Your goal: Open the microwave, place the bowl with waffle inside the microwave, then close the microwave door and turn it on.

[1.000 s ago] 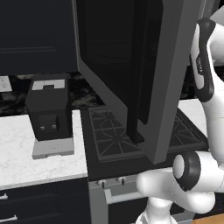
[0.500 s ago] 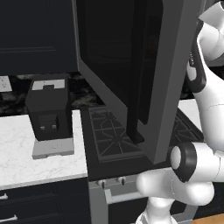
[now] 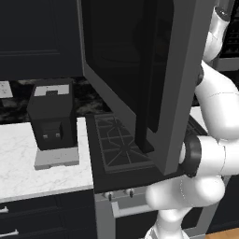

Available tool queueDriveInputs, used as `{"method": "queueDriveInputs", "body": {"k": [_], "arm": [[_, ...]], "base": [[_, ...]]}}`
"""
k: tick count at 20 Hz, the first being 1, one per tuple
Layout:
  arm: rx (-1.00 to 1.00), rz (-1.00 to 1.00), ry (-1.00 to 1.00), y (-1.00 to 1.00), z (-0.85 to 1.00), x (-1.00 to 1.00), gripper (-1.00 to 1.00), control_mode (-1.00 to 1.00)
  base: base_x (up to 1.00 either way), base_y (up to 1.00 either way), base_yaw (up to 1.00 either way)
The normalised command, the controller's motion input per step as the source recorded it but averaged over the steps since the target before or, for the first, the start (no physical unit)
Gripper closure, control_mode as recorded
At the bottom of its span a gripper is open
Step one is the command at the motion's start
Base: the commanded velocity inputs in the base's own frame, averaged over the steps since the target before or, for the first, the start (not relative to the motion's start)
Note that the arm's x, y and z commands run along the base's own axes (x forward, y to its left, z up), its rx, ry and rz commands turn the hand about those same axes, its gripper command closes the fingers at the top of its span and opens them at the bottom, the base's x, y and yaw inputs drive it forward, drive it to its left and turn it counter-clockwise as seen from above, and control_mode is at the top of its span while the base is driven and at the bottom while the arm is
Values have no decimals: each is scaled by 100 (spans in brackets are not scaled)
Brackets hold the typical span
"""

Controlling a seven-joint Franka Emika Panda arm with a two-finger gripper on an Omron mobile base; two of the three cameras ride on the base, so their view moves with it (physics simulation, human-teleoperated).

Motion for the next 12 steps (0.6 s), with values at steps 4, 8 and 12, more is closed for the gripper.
{"method": "queueDriveInputs", "body": {"k": [4, 8, 12], "arm": [[0, 0, 0, 0, -33, 59, 100, -100], [0, 0, 0, 0, -14, 55, 100, -100], [0, 0, 0, 0, -1, 58, 100, -100]], "base": [[0, 0, 0], [0, 0, 0], [0, 0, 0]]}}
